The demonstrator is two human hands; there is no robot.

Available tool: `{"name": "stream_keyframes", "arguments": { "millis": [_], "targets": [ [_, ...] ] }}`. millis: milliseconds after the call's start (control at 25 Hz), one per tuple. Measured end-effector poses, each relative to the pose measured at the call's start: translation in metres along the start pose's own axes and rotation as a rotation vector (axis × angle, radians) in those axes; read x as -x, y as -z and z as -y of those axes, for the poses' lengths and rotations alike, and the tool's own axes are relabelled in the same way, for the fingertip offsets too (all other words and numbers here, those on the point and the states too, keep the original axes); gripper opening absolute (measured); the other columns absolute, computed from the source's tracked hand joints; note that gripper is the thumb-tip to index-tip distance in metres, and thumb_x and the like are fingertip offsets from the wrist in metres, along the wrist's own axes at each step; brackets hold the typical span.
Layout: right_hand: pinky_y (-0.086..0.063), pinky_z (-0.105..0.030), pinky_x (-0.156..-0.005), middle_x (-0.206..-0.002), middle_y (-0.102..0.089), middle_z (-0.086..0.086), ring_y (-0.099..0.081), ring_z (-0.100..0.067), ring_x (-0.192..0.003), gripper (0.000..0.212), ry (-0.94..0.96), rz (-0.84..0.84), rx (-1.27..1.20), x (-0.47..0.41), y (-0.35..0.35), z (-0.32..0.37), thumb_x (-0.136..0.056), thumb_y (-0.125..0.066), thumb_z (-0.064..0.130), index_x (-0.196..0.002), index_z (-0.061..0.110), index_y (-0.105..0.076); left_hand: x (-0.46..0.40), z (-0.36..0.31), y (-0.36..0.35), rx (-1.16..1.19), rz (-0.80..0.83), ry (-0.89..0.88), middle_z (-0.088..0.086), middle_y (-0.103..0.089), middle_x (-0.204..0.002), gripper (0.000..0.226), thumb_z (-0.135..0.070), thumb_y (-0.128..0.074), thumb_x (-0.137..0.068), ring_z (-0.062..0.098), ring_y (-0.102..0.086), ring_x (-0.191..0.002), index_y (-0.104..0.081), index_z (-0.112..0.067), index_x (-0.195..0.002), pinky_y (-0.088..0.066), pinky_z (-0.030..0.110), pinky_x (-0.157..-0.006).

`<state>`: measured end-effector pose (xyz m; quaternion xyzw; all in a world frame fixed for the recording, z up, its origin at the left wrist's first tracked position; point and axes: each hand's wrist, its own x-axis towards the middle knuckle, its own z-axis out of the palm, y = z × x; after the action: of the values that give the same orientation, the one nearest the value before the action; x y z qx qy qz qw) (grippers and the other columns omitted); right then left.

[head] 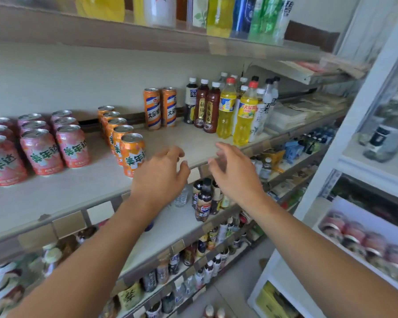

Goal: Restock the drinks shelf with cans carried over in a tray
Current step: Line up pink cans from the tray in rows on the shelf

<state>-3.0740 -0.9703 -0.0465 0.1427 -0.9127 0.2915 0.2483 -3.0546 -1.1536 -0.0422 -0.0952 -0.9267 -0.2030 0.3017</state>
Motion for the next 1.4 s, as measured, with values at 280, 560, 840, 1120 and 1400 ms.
{"name": "stream_keyframes", "arguments": {
  "millis": [280,560,840,1120,1400],
  "targets": [
    [-0.048,-0.037,-0.095,-0.136,-0.053,-0.001,-0.054,-0.019,-0.120,0.048,-0.247,0.029,0.072,0.042,0.059,-0.124,-0.099,-0.049,0.042,-0.142,0.020,-0.045,-0.022,-0.107,-0.098,0.133,0.171,-0.152,0.002,-0.064,-0.110,0.027,-0.037,-0.044,-0.096,0.030,-0.062,-0.095,-0.056,-0.023,-0.116,-0.050,0.038,-0.069],
    [-0.046,-0.032,-0.088,-0.126,-0.060,-0.003,-0.060,-0.020,-0.108,0.043,-0.538,-0.002,0.163,0.098,0.114,-0.254,-0.096,-0.053,0.038,-0.134,0.018,-0.053,-0.028,-0.224,-0.196,0.240,0.345,-0.302,-0.002,-0.062,-0.115,0.028,-0.039,-0.042,-0.097,0.025,-0.061,-0.100,-0.055,-0.024,-0.118,-0.052,0.037,-0.071],
    [-0.050,-0.037,-0.079,-0.115,-0.064,-0.012,-0.061,-0.032,-0.101,0.034,-0.846,0.037,0.224,0.171,0.168,-0.371,-0.096,-0.051,0.031,-0.126,0.015,-0.053,-0.012,-0.323,-0.289,0.335,0.507,-0.364,-0.002,-0.063,-0.109,0.025,-0.035,-0.046,-0.095,0.026,-0.062,-0.095,-0.056,-0.022,-0.114,-0.053,0.040,-0.073],
    [-0.045,-0.030,-0.071,-0.106,-0.066,-0.014,-0.062,-0.032,-0.101,0.035,-1.149,0.257,0.181,0.231,0.177,-0.473,-0.097,-0.053,0.036,-0.118,0.008,-0.056,0.011,-0.381,-0.359,0.295,0.634,-0.408,0.002,-0.063,-0.106,0.028,-0.035,-0.045,-0.095,0.028,-0.062,-0.092,-0.056,-0.019,-0.115,-0.053,0.040,-0.072],
    [-0.034,-0.024,-0.058,-0.096,-0.055,-0.002,-0.054,-0.019,-0.087,0.031,-1.306,0.348,-0.010,0.246,0.161,-0.515,-0.090,-0.063,0.038,-0.109,0.014,-0.055,0.014,-0.407,-0.392,0.245,0.712,-0.435,0.005,-0.064,-0.103,0.030,-0.034,-0.045,-0.093,0.031,-0.062,-0.090,-0.056,-0.018,-0.115,-0.054,0.043,-0.071]
  ]
}}
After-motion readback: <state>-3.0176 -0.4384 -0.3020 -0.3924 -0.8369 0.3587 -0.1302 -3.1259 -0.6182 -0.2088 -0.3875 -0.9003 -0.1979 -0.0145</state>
